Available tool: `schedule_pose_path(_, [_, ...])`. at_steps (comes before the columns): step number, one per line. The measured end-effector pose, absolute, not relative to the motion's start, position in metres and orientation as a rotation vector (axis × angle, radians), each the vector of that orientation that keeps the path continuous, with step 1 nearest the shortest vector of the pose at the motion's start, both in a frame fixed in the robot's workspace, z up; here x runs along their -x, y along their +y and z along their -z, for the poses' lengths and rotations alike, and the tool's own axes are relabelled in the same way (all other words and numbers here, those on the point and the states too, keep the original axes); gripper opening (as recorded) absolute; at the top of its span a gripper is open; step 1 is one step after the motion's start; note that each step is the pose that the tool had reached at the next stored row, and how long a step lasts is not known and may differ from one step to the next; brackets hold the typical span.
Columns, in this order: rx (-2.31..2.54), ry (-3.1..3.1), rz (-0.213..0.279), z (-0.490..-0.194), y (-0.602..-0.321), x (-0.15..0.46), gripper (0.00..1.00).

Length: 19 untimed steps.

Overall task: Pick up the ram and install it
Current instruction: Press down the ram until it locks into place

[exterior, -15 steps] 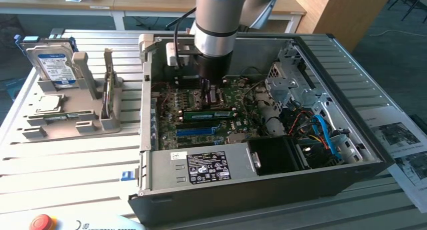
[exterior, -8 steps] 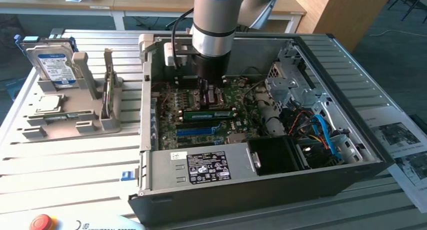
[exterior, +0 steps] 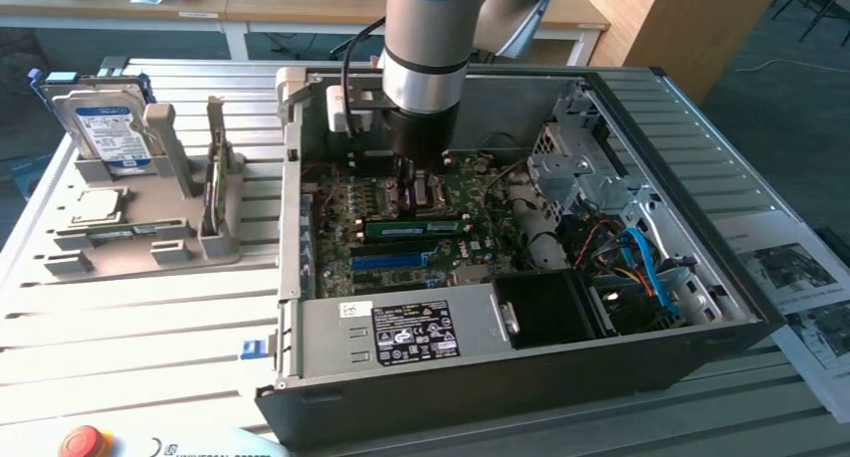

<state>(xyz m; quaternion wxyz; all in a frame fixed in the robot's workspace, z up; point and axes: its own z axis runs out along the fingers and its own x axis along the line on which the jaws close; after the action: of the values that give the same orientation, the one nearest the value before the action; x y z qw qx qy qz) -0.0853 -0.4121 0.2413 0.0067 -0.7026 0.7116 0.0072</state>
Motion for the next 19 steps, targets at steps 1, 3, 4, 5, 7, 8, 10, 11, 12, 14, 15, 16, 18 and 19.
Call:
schedule_pose_path(1, [2.198,2.226,-0.022,-0.2411,-0.4121,0.0853,0.1])
schedule_pose_path(3, [2.198,2.226,-0.022,-0.2405,-0.4121,0.0853,0.1])
schedule_pose_path(4, [2.198,2.226,-0.023,-0.2402,-0.4121,0.0853,0.1])
schedule_pose_path(5, [2.198,2.226,-0.022,-0.24,-0.4121,0.0853,0.1])
schedule_pose_path(7, [2.198,2.226,-0.022,-0.2394,-0.4121,0.0853,0.1])
schedule_pose_path(8, [2.198,2.226,-0.022,-0.2392,-0.4121,0.0853,0.1])
schedule_pose_path(10, [2.198,2.226,-0.022,-0.2389,-0.4121,0.0853,0.1])
schedule_pose_path(11, [2.198,2.226,-0.022,-0.2389,-0.4121,0.0853,0.1])
schedule_pose_path(12, [2.198,2.226,-0.022,-0.2389,-0.4121,0.0853,0.1])
schedule_pose_path(14, [2.198,2.226,-0.022,-0.2386,-0.4121,0.0853,0.1])
schedule_pose_path(15, [2.198,2.226,-0.023,-0.2383,-0.412,0.0853,0.1])
schedule_pose_path(16, [2.198,2.226,-0.023,-0.2381,-0.4121,0.0853,0.1])
schedule_pose_path(18, [2.198,2.226,-0.023,-0.2375,-0.4121,0.0853,0.1])
schedule_pose_path(19, [2.198,2.226,-0.023,-0.2372,-0.4121,0.0853,0.1])
